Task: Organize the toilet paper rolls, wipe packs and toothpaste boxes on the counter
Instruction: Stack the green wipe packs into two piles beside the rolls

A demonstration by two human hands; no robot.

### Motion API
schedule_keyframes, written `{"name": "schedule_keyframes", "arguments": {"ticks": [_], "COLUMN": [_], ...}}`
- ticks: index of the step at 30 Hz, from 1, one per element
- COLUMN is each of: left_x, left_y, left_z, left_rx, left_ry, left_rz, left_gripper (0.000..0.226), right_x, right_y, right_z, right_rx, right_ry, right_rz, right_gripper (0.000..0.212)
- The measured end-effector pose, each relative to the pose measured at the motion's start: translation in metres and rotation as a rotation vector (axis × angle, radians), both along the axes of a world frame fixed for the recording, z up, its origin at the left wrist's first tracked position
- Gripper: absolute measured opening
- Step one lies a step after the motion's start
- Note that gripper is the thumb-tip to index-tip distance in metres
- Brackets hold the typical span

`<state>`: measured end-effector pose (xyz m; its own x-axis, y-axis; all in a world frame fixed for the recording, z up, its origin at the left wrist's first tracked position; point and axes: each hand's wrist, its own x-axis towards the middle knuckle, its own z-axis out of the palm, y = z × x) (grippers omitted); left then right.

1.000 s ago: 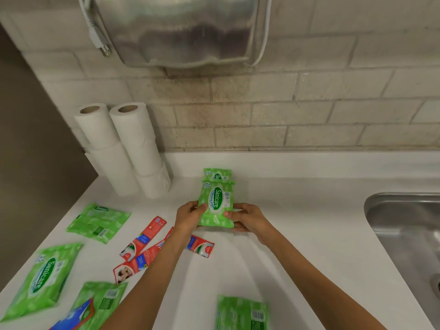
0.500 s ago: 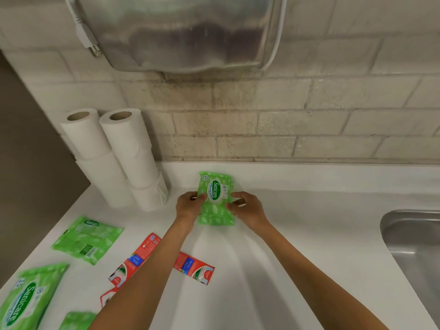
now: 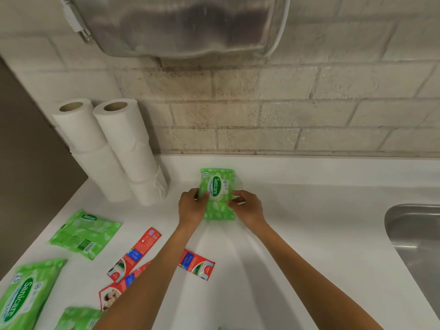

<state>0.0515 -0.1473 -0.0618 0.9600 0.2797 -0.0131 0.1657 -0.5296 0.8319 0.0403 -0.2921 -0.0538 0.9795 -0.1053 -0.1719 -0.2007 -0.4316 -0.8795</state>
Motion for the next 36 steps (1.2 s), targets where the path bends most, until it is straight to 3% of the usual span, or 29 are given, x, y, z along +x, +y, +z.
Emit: {"name": "schedule_keyframes", "arguments": {"ticks": [22, 28, 32, 36], "left_x": [0.008, 0.001, -0.011, -0.035], "left_y": [-0.004, -0.002, -0.004, -0.008], "left_z": [-0.005, 0.001, 0.010, 0.026], "left_rx": [0.063, 0.045, -0.020, -0.042], "left_ry": [0.050, 0.108, 0.076, -0.033], "left_rz": [-0.029, -0.018, 0.013, 0.046], "left_gripper": [0.026, 0.045, 0.057, 0.053], "right_x": [0.005, -0.002, -0.013, -0.035], "right_y": [-0.002, -0.006, -0.009, -0.013], "right_z": [-0.001, 0.006, 0.019, 0.036], "right_rx": [0.006, 0.040, 0.062, 0.106], "right_ry": [0.023, 0.020, -0.026, -0.068], "right_rz": [-0.024, -0.065, -0.090, -0.095], "right_gripper": [0.036, 0.044, 0.045, 0.042]}}
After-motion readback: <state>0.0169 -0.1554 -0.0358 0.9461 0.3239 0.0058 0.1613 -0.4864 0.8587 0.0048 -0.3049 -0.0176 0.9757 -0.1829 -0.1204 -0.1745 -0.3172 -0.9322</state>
